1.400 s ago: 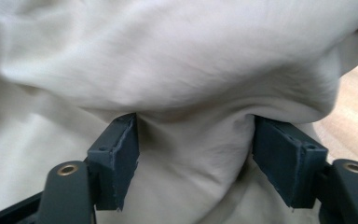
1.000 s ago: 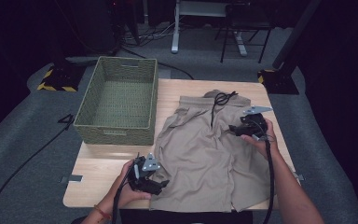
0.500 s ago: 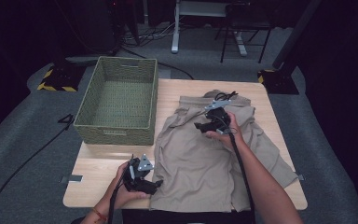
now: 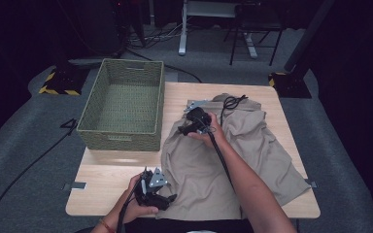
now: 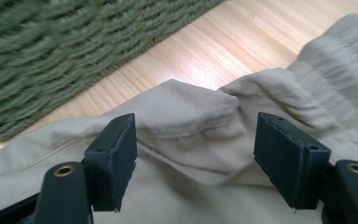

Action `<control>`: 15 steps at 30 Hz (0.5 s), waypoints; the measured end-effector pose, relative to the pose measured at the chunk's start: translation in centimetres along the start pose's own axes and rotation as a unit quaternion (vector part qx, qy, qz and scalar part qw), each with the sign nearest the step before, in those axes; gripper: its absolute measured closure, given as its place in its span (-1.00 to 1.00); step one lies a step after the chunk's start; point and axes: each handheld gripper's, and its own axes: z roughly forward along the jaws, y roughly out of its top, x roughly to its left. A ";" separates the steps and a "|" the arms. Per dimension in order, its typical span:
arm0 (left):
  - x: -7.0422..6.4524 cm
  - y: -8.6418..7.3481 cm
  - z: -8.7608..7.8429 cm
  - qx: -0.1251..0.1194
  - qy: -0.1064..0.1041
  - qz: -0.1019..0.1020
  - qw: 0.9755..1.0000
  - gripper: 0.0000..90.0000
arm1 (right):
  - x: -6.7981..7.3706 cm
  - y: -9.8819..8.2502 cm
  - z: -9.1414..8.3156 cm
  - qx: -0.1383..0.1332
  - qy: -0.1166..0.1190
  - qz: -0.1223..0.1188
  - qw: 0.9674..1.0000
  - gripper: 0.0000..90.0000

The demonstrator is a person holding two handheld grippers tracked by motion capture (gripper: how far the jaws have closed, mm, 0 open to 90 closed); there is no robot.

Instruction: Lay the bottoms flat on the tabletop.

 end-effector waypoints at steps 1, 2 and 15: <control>-0.1 0.0 0.0 0.001 -0.001 0.001 1.000 -0.67 | 0.1 0.0 0.4 0.003 -0.001 0.000 1.000 -0.31; -0.1 0.0 0.0 0.000 -0.002 0.002 1.000 -0.67 | 0.2 0.0 1.2 0.012 0.000 0.002 1.000 -0.30; 0.0 -0.3 -0.3 0.000 0.002 -0.005 1.000 -0.67 | -0.3 -0.3 2.8 0.043 0.009 0.012 0.999 0.25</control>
